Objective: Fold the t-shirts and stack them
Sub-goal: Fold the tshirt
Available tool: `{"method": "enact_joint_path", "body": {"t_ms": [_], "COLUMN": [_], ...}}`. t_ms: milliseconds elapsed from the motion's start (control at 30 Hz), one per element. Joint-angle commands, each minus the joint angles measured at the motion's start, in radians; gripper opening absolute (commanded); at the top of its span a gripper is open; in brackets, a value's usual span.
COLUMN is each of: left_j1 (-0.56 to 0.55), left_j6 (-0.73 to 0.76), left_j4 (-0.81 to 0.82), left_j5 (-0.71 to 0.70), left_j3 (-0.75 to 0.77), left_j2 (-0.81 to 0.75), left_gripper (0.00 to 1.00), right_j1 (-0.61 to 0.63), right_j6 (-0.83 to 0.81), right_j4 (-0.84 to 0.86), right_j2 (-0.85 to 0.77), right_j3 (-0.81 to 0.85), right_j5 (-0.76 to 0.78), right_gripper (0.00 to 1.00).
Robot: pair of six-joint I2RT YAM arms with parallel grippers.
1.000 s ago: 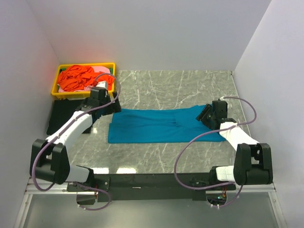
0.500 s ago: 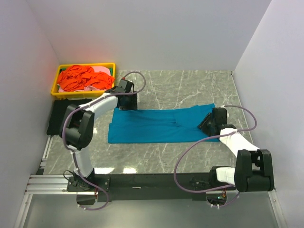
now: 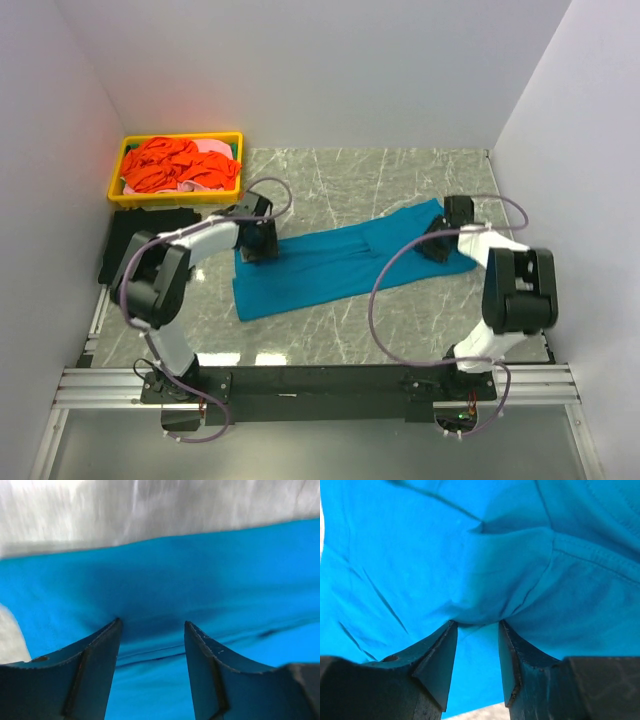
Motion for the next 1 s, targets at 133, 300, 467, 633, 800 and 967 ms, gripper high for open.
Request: {"method": "enact_joint_path", "body": {"t_ms": [133, 300, 467, 633, 800, 967], "left_j1": [-0.058, -0.189, -0.287, -0.394, -0.416, -0.416], "left_j6": [-0.225, -0.284, -0.33, -0.351, -0.347, -0.376], "left_j4": [0.062, 0.053, 0.111, 0.139, 0.048, -0.048], "left_j5": [0.322, 0.383, 0.475, 0.564, 0.532, 0.423], "left_j3": [-0.338, -0.452, -0.486, -0.428, -0.35, -0.302], "left_j2": [-0.18, -0.26, -0.303, -0.281, -0.343, -0.482], "left_gripper": [0.64, 0.71, 0.74, 0.84, 0.99, 0.99], "right_j1": [0.039, 0.154, 0.217, 0.231, 0.237, 0.274], "right_j6": [-0.108, -0.145, -0.17, -0.17, -0.206, -0.219], "right_j4": [-0.147, -0.279, -0.3, -0.214, -0.189, -0.145], "right_j2": [0.298, 0.485, 0.581, 0.575, 0.464, 0.278], "right_j3": [0.414, 0.668, 0.854, 0.871, 0.848, 0.661], "right_j5": [-0.109, -0.127, -0.129, -0.138, -0.13, -0.121], "right_gripper": [0.46, 0.47, 0.48, 0.5, 0.53, 0.55]}}
